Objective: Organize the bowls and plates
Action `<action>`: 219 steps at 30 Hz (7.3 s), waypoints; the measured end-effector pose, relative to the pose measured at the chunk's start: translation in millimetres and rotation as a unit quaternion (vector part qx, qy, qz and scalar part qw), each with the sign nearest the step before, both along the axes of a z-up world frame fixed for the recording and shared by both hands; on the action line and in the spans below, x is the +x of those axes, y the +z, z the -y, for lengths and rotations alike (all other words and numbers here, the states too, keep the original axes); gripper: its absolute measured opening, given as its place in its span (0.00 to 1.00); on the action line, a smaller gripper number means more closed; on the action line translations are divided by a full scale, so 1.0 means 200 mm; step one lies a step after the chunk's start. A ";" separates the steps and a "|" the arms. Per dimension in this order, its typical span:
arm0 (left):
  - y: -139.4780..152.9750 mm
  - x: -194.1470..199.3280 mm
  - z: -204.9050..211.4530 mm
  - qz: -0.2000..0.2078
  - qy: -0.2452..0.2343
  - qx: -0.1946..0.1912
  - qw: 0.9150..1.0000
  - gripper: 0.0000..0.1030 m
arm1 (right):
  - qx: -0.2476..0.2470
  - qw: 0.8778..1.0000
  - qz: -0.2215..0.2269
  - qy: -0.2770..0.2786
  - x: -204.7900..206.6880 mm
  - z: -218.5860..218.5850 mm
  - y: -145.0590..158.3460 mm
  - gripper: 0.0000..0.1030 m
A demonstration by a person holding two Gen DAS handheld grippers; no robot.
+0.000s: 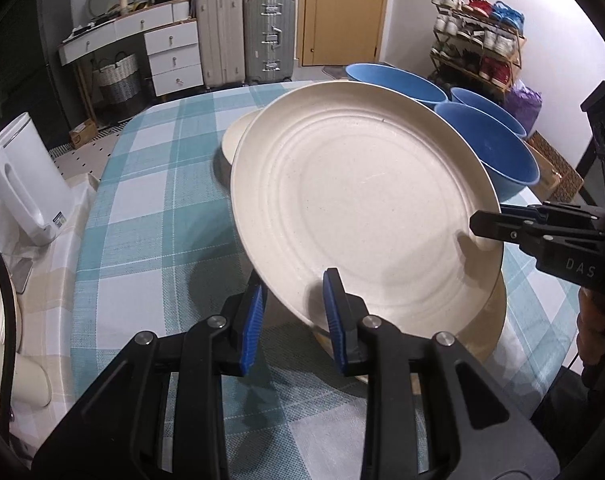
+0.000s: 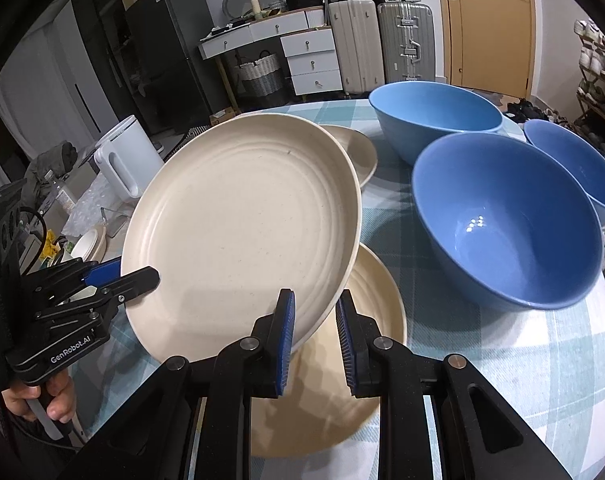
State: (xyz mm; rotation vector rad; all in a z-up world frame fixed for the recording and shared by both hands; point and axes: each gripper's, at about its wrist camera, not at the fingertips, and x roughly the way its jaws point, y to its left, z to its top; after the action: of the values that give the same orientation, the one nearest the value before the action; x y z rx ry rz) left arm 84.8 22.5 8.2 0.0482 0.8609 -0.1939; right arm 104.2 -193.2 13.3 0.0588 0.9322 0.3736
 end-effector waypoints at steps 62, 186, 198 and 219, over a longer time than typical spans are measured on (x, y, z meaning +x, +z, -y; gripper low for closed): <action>-0.20 -0.04 0.21 -0.062 -0.094 0.084 0.990 0.40 | -0.042 0.999 -0.026 -0.023 -0.24 0.09 -0.20 0.38; -0.34 1.02 -0.44 -0.098 0.228 -0.060 0.967 0.72 | -0.056 0.996 -0.065 -0.013 1.08 -0.33 -0.12 0.73; -0.34 0.93 -0.57 -0.097 0.245 -0.068 0.962 0.72 | -0.079 0.995 -0.066 0.018 1.05 -0.43 -0.18 0.62; -0.33 0.93 -0.45 -0.089 0.188 -0.077 0.975 0.16 | -0.099 0.992 -0.071 0.015 1.07 -0.42 -0.26 0.20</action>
State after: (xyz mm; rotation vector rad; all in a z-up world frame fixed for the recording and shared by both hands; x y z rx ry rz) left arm 271.5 111.9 -58.1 -0.2794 1.0146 0.0940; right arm 318.1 -108.9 -39.1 -0.1120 1.1073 0.3063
